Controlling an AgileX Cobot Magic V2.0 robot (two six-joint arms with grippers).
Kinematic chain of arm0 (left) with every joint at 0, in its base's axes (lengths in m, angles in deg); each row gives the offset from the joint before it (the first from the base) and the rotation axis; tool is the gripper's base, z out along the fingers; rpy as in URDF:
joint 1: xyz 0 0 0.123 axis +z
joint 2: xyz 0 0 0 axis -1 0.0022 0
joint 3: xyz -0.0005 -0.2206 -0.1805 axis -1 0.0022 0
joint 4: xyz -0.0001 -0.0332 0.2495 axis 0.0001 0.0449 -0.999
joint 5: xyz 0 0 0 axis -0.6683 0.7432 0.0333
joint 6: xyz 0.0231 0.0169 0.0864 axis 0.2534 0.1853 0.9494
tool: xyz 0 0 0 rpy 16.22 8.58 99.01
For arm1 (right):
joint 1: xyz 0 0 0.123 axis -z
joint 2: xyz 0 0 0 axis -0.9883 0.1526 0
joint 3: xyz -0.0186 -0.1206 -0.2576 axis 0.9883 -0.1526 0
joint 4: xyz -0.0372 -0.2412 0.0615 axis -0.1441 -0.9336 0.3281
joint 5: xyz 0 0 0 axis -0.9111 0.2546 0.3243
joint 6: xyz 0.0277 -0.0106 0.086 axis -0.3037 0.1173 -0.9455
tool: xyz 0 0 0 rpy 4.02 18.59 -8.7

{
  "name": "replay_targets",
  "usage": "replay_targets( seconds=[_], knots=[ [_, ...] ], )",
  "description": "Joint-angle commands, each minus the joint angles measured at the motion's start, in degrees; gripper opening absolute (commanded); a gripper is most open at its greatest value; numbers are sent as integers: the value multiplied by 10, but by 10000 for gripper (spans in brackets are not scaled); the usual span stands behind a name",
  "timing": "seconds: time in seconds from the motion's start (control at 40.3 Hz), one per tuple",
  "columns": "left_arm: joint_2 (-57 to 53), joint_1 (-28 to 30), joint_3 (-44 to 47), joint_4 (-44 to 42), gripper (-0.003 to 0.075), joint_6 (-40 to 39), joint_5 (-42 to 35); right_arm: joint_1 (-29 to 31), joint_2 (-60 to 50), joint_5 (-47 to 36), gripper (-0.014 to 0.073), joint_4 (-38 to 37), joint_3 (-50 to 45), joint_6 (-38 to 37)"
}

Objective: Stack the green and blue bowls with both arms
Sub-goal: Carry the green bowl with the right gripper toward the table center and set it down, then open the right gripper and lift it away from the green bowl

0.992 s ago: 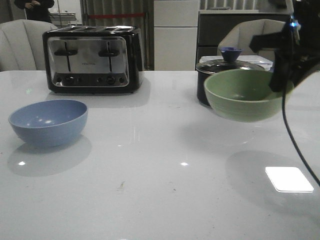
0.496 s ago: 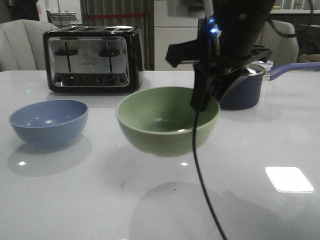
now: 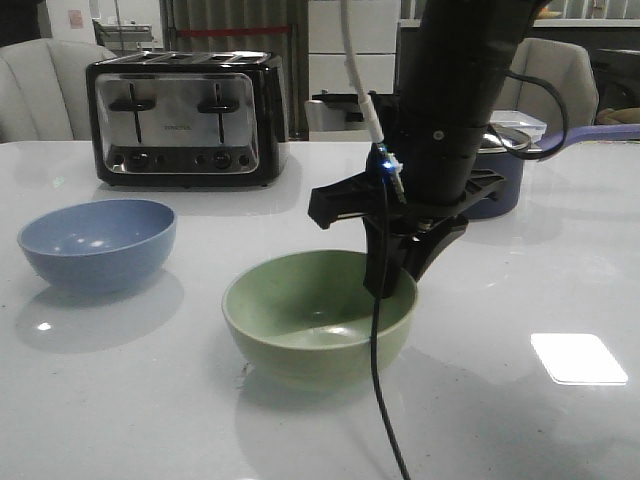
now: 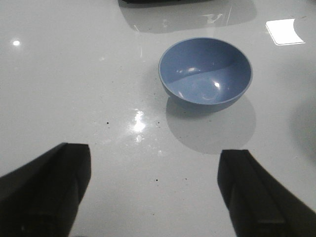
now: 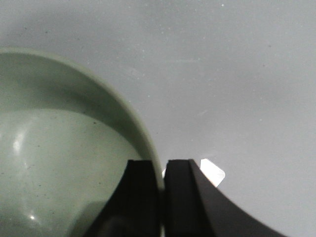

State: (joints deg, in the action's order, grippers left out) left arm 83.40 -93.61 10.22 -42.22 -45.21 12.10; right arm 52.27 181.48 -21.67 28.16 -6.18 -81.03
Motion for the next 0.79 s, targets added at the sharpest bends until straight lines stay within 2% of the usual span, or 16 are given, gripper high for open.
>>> replay_targets(
  seconds=[0.0, 0.05, 0.124, 0.322, 0.545, 0.769],
  knots=[
    [3, -2, -16, 4, 582, -2, -44, 0, -33, -15, 329, -3, 17, 7],
    [3, -2, -16, 4, 582, -2, -44, 0, -38, -15, 396, -7, 17, 7],
    [3, -2, -16, 4, 582, -2, -44, 0, -51, -14, 439, -9, 17, 7],
    [3, -2, -16, 4, 582, -2, -44, 0, -135, -38, 423, -9, -9, 8],
    [3, -2, -16, 4, 582, -2, -44, 0, -299, -85, 423, -9, -121, 41],
    [3, -2, -16, 5, 582, -2, -44, 0, -455, -87, 423, -9, -233, 48]
  ],
)
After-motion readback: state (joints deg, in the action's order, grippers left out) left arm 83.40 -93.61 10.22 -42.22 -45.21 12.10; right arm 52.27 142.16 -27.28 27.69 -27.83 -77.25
